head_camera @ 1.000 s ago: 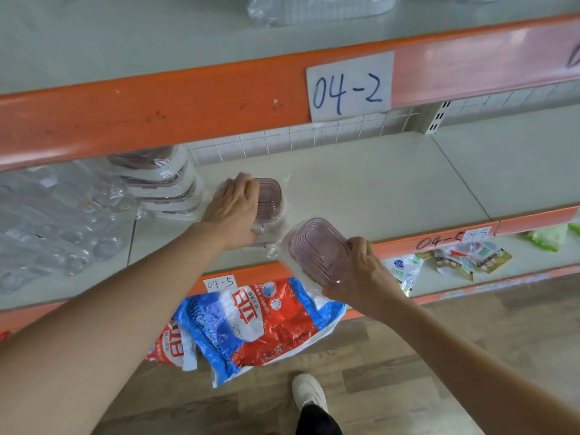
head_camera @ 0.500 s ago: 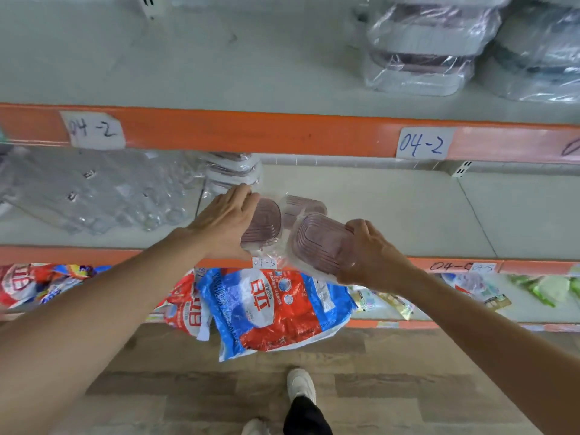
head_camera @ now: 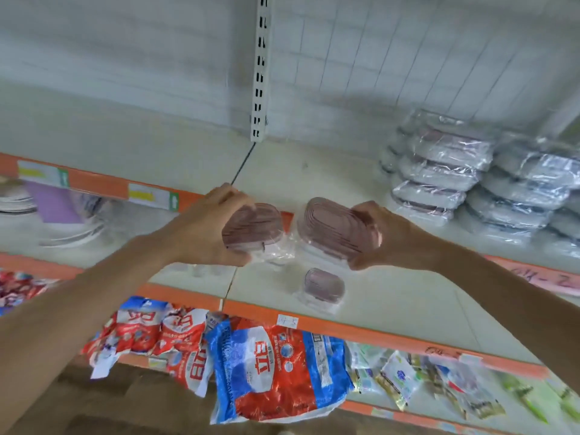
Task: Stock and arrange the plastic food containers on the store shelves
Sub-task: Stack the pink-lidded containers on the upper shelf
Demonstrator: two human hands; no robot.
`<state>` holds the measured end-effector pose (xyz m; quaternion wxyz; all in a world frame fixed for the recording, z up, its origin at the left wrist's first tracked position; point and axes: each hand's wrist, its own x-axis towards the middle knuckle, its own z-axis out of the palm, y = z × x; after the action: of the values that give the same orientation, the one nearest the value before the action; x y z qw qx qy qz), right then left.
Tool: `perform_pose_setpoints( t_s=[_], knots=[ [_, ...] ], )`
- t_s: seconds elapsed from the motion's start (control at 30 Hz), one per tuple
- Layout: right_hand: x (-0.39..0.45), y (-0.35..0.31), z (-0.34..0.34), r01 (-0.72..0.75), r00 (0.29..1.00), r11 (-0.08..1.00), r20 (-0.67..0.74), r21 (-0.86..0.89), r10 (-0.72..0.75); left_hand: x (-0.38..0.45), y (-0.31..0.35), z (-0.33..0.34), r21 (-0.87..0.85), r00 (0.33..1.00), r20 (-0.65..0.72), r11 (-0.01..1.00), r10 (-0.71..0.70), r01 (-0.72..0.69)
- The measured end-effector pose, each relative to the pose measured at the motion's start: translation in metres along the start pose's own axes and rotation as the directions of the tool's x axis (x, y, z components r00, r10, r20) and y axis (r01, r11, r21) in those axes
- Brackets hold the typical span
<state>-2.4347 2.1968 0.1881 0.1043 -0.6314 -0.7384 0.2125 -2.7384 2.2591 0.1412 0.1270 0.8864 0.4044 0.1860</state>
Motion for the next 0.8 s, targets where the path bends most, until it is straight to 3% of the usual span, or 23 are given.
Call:
perform_pose_setpoints(
  t_s=[0.07,0.17,0.27,0.43,0.63,0.8],
  knots=[
    [0.012,0.000,-0.011,-0.031,0.999,1.000,-0.044,0.005,0.031,0.003,0.000,-0.010,-0.077,0.997,-0.062,0.996,-0.041,0.036],
    [0.038,0.008,-0.013,-0.071,0.993,0.987,-0.104,-0.144,0.056,0.013,-0.005,-0.022,-0.130,0.988,-0.109,0.987,-0.108,0.094],
    [0.068,0.022,-0.007,-0.128,0.990,0.979,-0.079,-0.157,0.117,0.030,-0.017,-0.027,-0.169,0.976,-0.133,0.974,-0.175,0.151],
    [0.114,0.038,-0.015,-0.111,0.993,0.990,0.027,-0.093,0.114,0.075,-0.035,-0.011,-0.093,0.977,-0.092,0.978,-0.194,0.185],
    [0.158,0.049,-0.040,-0.080,0.980,0.941,0.148,-0.328,0.135,0.126,-0.054,0.016,0.041,0.951,-0.018,0.950,-0.308,0.308],
    [0.191,0.056,-0.057,-0.112,0.973,0.885,0.133,-0.452,0.191,0.158,-0.066,0.029,0.017,0.931,-0.010,0.931,-0.364,0.364]
  ],
)
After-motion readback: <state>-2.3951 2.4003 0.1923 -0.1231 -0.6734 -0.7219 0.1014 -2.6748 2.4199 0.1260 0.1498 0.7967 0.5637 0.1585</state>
